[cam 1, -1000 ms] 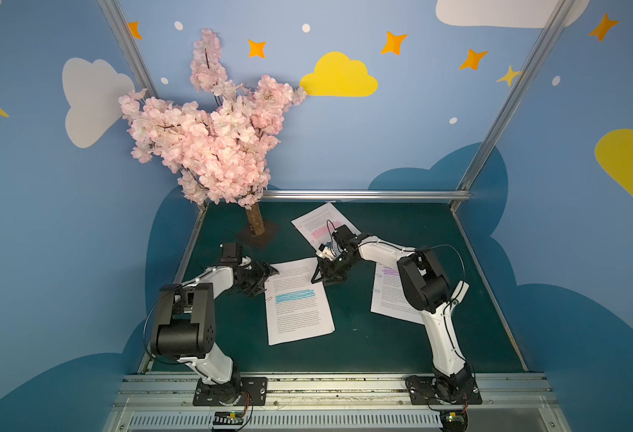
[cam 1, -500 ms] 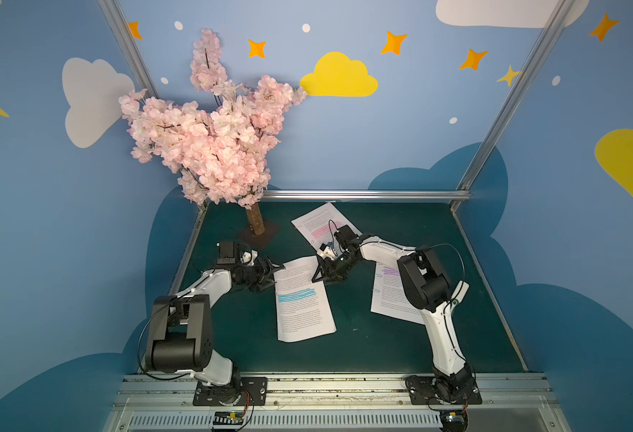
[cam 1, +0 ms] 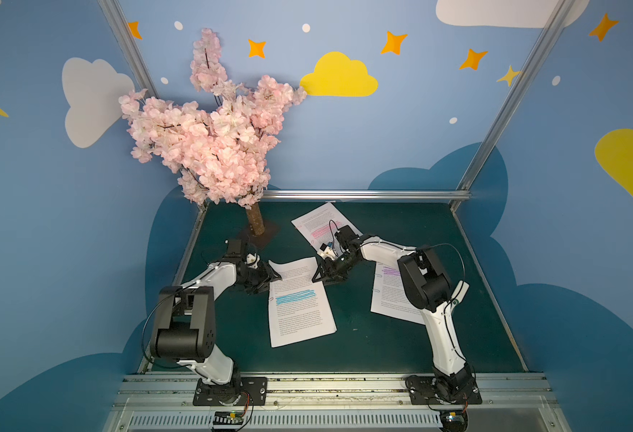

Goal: Unclip the paperclips from the documents
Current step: Pick up the document from the center of the board.

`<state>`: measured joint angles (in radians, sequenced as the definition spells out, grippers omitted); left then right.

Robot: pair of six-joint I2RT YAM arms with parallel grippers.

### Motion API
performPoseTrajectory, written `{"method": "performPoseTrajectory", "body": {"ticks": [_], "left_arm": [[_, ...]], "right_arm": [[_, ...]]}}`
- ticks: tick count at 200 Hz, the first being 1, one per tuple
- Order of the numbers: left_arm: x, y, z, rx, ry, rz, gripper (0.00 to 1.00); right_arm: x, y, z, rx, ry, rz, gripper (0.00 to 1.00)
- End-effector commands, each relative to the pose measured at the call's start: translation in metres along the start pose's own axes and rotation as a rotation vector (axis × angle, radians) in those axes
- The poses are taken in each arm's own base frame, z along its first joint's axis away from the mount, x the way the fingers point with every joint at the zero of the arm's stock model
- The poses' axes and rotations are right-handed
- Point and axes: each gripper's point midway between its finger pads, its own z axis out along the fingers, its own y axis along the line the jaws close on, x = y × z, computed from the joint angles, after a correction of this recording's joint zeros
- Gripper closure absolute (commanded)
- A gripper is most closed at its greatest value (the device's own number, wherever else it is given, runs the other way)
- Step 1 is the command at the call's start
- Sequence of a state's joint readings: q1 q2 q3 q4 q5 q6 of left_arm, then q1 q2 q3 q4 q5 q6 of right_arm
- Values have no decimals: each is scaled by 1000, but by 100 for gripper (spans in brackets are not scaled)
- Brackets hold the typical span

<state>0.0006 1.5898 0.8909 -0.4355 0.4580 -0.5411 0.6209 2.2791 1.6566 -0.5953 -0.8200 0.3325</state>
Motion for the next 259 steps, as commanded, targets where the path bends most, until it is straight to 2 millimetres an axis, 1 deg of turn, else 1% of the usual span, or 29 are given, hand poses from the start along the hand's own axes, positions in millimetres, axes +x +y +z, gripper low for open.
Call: {"method": "performPoseTrajectory", "body": {"ticks": [1,14,29,38,52,64,70,80,109,124,137,147,160,177,194,211,241,251,259], "left_arm": [[6,21,-9,-142,-1,63,43],[7,23,-6,-156,12,74,43],[8,23,-2,-161,21,88,46],[8,22,-1,-159,23,93,57],[6,19,-1,-154,17,101,75],[6,15,-2,-145,10,106,85],[5,13,-3,-141,6,109,88],[4,10,-4,-134,4,117,96],[6,2,-5,-134,20,155,96],[6,-4,-11,-143,20,180,96],[5,-11,-19,-156,6,215,96],[4,-19,-25,-159,1,247,96],[4,-27,-30,-159,12,280,96],[5,-41,-37,-154,29,344,96],[9,-60,-43,-138,41,443,96],[14,-81,-51,-124,42,566,96],[35,-123,-63,-44,39,817,96],[41,-134,-68,-7,32,865,96],[45,-142,-73,16,25,905,96]], "right_arm": [[10,-15,1,65,17,29,37],[9,-16,2,67,18,33,36],[9,-16,4,66,20,33,36],[9,-16,4,65,20,33,36],[9,-16,5,67,22,32,36],[10,-15,5,68,23,33,36],[10,-15,6,69,25,32,37],[11,-15,6,67,25,32,36],[14,-13,6,60,34,32,35],[17,-11,-2,58,41,14,32],[18,-15,-16,89,30,8,30],[17,-18,-32,102,7,8,29],[17,-18,-53,112,-28,-2,27],[20,-7,-76,112,-53,-67,25],[25,9,-91,108,-55,-168,21],[26,25,-105,102,-82,-261,19],[24,61,-129,47,-147,-464,17],[25,70,-135,41,-159,-542,17],[24,74,-140,58,-171,-589,16]]}}
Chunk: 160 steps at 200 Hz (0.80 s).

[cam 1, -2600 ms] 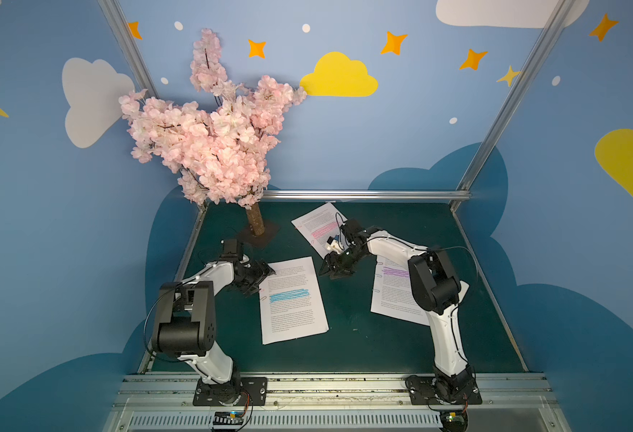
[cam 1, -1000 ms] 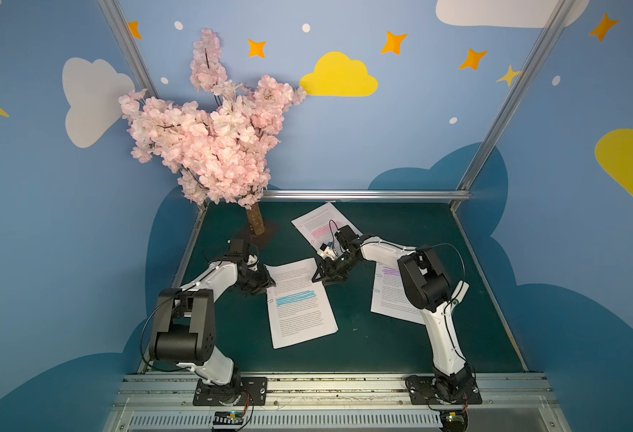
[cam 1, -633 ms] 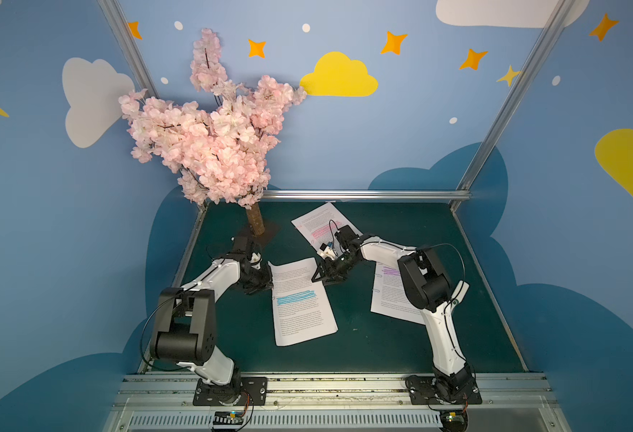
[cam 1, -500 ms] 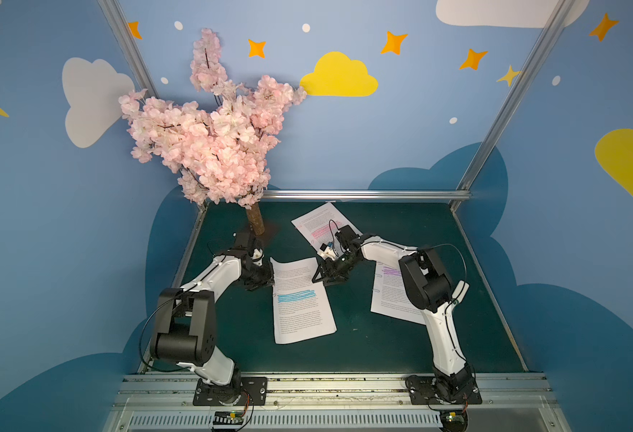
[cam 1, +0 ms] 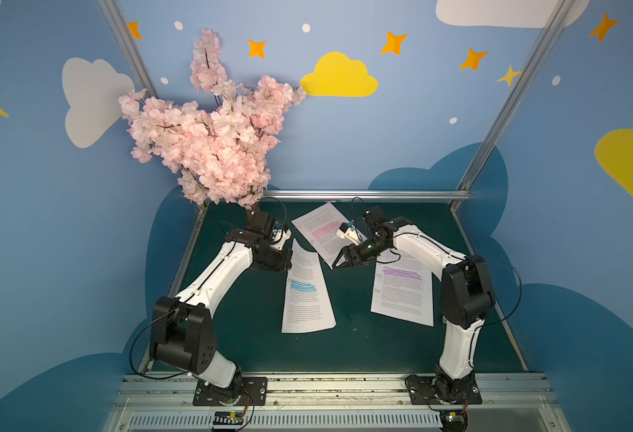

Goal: Unclip the paperclips from the documents
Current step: Pick up the document from the center of the board.

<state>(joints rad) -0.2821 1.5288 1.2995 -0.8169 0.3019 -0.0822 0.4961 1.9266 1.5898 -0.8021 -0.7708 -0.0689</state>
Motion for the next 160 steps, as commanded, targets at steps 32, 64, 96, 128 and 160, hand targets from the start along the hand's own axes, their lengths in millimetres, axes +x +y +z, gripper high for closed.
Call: {"method": "performPoseTrajectory", "body": {"ticks": [32,64,96,128,160], "left_arm": [[-5,-55,-41,95,-96,371,96],[-3,-75,-56,130,-164,561,97],[0,-78,-62,123,-173,641,97],[3,-84,-65,143,-166,678,97],[8,-98,-68,187,-181,782,97]], "right_arm": [[-30,32,-45,55,-110,-332,16],[-46,66,-64,27,-216,-589,16],[-48,97,-72,-6,-346,-876,14],[-50,96,-80,0,-373,-901,14],[-45,104,-77,-79,-366,-935,24]]}}
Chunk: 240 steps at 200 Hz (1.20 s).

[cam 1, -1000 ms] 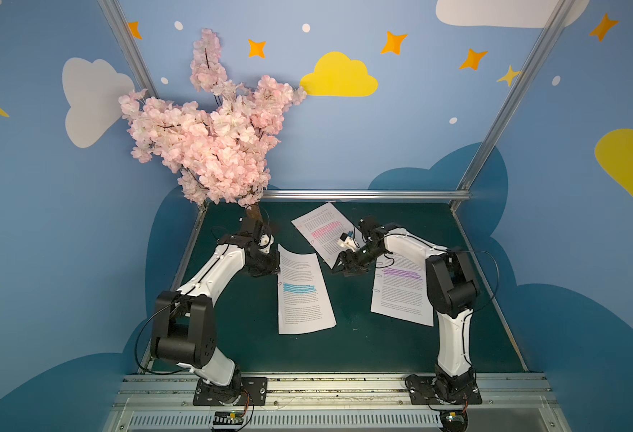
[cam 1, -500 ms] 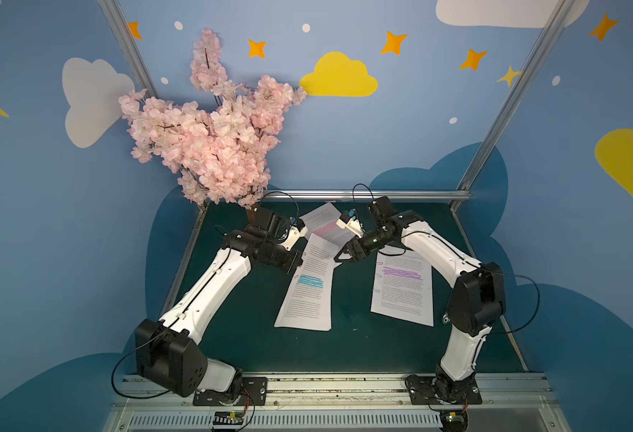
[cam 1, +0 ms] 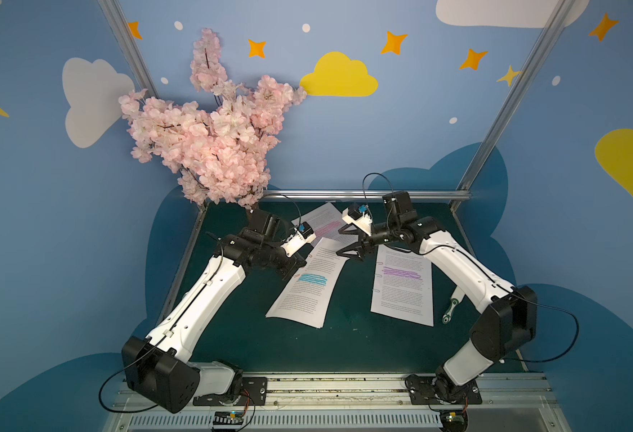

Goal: Unclip the paperclips from the documents
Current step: Pick up the document from the center of the board.

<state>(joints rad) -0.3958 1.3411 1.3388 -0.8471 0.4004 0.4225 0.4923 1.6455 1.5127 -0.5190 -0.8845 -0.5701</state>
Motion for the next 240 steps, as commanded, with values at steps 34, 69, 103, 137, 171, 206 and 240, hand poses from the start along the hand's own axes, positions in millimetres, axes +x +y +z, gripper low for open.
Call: {"method": "performPoseTrajectory", "body": {"ticks": [34,69,103,137,171,206,240], "left_arm": [[-9,-21,-6,65,-26,131,97],[-12,-17,-6,38,-40,146,97],[-11,-15,-6,25,-39,161,97],[-6,-15,-6,17,-22,172,83],[-8,-17,-9,14,-28,181,70],[-12,-18,-11,23,-41,187,71],[-10,-20,-11,34,-35,199,80]], "right_arm": [[-10,14,14,-126,-65,-49,38],[-8,16,20,-158,-60,-34,49],[-4,22,22,-169,-46,-27,84],[-1,34,23,-208,-16,-29,100],[3,41,25,-217,8,-43,100],[4,45,25,-225,18,-57,100],[4,47,27,-231,34,-69,100]]}}
